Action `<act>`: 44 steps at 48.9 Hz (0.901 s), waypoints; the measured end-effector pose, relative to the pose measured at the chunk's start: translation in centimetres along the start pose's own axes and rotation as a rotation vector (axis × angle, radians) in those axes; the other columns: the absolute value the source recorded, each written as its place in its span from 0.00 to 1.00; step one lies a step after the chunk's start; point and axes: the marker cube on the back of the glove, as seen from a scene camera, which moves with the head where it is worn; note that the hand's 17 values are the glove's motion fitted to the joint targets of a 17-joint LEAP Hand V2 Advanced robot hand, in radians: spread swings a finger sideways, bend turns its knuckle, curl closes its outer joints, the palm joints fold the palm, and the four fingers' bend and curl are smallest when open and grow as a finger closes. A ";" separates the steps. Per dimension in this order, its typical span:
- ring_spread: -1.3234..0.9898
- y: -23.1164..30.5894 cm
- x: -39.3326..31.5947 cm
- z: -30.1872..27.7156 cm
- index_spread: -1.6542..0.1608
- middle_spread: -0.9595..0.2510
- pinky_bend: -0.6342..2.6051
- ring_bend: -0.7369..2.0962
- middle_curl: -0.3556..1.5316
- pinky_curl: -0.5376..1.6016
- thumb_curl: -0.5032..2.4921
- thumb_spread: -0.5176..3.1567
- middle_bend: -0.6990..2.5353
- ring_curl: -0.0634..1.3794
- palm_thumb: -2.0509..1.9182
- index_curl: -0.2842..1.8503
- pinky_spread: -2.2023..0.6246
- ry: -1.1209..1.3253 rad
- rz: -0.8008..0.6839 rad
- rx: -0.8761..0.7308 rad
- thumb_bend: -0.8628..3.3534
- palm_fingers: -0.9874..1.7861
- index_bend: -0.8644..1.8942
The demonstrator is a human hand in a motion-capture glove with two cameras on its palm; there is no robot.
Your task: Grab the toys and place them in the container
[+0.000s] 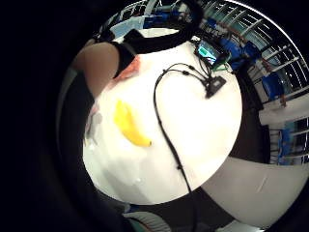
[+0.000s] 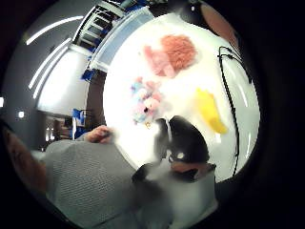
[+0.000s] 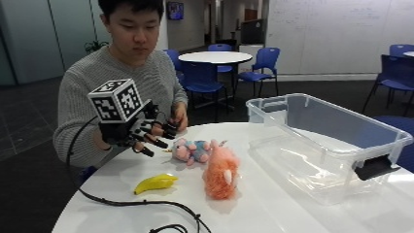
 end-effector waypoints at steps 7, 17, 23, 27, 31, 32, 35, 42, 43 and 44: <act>0.49 0.1 0.5 1.2 0.77 0.66 0.39 0.42 0.21 0.35 0.19 0.38 0.27 0.13 0.56 0.16 0.78 0.002 0.020 -0.027 0.24 0.47 0.36; 0.45 1.1 2.0 5.2 0.72 0.61 0.41 0.47 0.25 0.37 0.22 0.48 0.27 0.16 0.56 0.18 0.77 0.035 0.086 -0.103 0.24 0.47 0.37; 0.42 1.9 2.8 8.4 0.71 0.59 0.42 0.51 0.26 0.37 0.23 0.50 0.28 0.19 0.56 0.19 0.77 0.054 0.130 -0.159 0.24 0.48 0.36; 0.41 2.2 3.2 9.9 0.71 0.57 0.42 0.53 0.28 0.38 0.23 0.51 0.29 0.20 0.56 0.19 0.76 0.068 0.153 -0.180 0.24 0.49 0.36; 0.39 2.3 3.5 11.0 0.71 0.56 0.41 0.55 0.30 0.38 0.24 0.52 0.31 0.22 0.56 0.19 0.75 0.055 0.167 -0.203 0.23 0.50 0.36; 0.39 2.4 3.6 11.1 0.71 0.56 0.41 0.55 0.30 0.38 0.24 0.52 0.32 0.22 0.56 0.19 0.75 0.051 0.168 -0.206 0.23 0.50 0.36; 0.38 2.4 3.7 11.5 0.71 0.55 0.41 0.57 0.31 0.38 0.25 0.53 0.33 0.23 0.56 0.19 0.74 0.044 0.168 -0.205 0.23 0.50 0.35; 0.36 2.4 3.8 11.6 0.70 0.55 0.41 0.58 0.36 0.38 0.26 0.54 0.40 0.25 0.58 0.18 0.72 0.108 0.162 -0.142 0.24 0.53 0.35; 0.35 2.3 3.8 11.5 0.70 0.55 0.42 0.58 0.36 0.39 0.26 0.54 0.40 0.25 0.58 0.18 0.71 0.116 0.159 -0.124 0.24 0.54 0.35; 0.35 2.2 3.7 11.4 0.70 0.54 0.42 0.59 0.37 0.39 0.27 0.54 0.41 0.26 0.59 0.18 0.71 0.122 0.155 -0.102 0.25 0.55 0.35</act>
